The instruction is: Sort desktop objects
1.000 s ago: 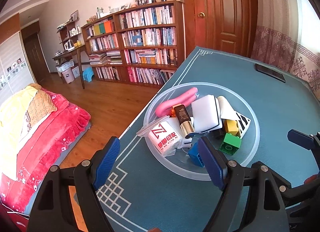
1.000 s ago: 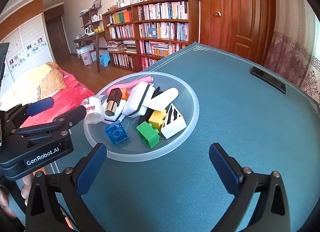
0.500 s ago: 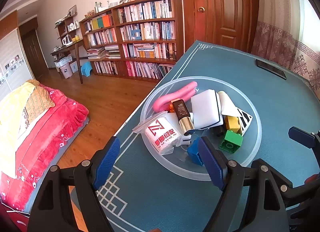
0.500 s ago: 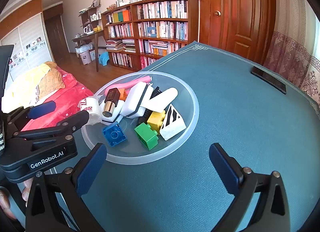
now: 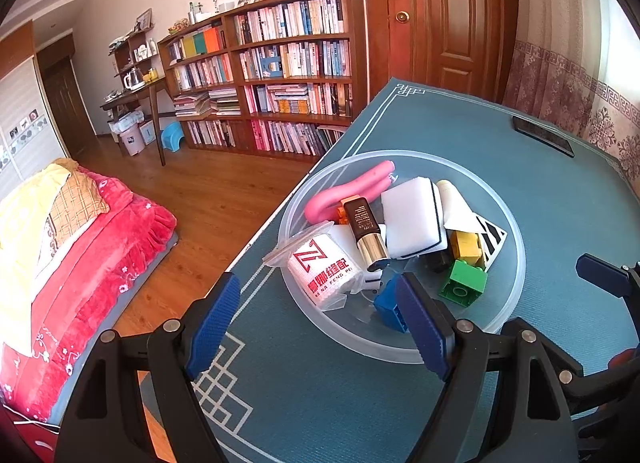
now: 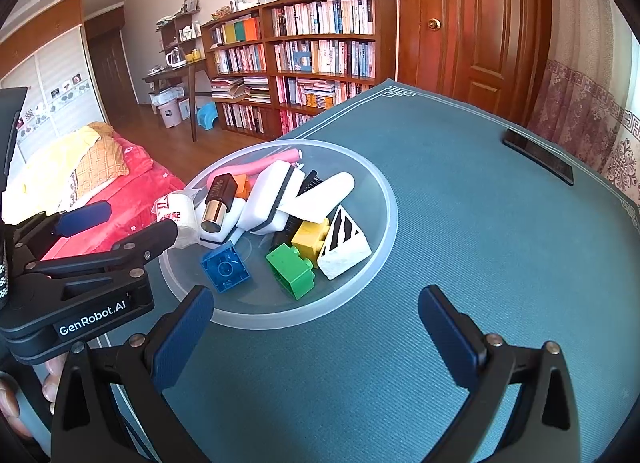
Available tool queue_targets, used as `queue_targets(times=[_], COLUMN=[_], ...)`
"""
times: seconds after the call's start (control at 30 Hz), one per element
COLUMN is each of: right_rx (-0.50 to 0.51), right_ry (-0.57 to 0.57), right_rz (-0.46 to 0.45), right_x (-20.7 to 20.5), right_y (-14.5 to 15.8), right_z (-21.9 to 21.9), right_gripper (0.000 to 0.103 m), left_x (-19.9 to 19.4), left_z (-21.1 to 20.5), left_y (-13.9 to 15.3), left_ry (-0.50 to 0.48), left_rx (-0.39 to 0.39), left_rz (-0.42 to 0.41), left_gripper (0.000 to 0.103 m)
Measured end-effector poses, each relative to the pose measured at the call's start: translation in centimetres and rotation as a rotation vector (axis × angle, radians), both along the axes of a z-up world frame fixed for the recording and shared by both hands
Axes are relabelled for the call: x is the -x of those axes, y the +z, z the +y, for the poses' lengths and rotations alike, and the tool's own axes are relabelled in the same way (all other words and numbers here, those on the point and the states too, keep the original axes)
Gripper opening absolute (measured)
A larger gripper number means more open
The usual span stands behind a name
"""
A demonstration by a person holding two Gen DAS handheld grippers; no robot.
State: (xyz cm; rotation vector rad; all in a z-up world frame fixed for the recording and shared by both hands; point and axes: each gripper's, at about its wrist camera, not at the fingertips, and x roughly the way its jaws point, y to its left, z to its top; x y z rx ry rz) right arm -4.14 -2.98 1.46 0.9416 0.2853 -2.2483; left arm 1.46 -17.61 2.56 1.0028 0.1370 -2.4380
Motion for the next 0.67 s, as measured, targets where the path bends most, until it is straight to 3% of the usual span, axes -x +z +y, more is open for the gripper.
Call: queue_targets(times=[0.67], right_rx=[-0.009], right_ry=[-0.004], right_rz=[0.000], right_x=[0.28], right_y=[-0.24], right_z=[-0.35], right_gripper=[0.103], left_x=[0.36], left_z=[-0.63], left_y=[-0.65], left_ry=[0.004], left_rx=[-0.016], left_rz=[-0.012], left_gripper=[0.083])
